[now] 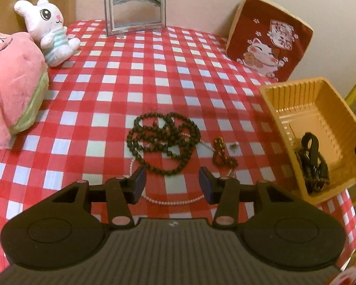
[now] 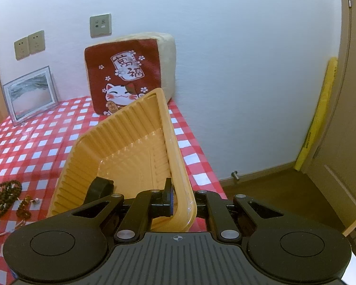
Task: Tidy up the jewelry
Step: 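Return the left gripper to the table and grasp the small silver charm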
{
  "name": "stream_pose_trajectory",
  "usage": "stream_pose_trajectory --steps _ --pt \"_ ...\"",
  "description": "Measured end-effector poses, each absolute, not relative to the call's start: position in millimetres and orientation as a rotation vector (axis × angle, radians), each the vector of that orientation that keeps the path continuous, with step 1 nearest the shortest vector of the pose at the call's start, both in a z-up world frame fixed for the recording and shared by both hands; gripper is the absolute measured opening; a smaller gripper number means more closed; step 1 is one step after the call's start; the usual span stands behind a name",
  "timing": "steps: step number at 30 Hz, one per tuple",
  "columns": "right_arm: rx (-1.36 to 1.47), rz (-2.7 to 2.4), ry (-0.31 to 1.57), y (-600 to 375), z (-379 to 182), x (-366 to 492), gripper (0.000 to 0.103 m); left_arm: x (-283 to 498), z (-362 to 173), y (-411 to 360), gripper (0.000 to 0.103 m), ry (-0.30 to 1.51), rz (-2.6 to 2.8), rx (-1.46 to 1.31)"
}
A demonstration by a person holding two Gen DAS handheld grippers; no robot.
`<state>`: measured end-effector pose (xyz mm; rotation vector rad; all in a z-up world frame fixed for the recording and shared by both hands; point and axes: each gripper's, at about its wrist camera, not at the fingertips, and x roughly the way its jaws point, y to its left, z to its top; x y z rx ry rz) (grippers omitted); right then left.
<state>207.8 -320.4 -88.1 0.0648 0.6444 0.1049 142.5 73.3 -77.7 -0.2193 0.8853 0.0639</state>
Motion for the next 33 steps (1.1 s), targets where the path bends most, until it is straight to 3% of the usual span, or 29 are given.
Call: stream_pose_trajectory --steps 18,33 --pt "0.068 0.068 0.644 -327 -88 207 0.007 152 -93 28 0.044 0.855 -0.113 -0.116" --pt "0.081 0.050 0.648 -334 -89 208 0.007 208 -112 -8 0.040 0.799 -0.249 0.035"
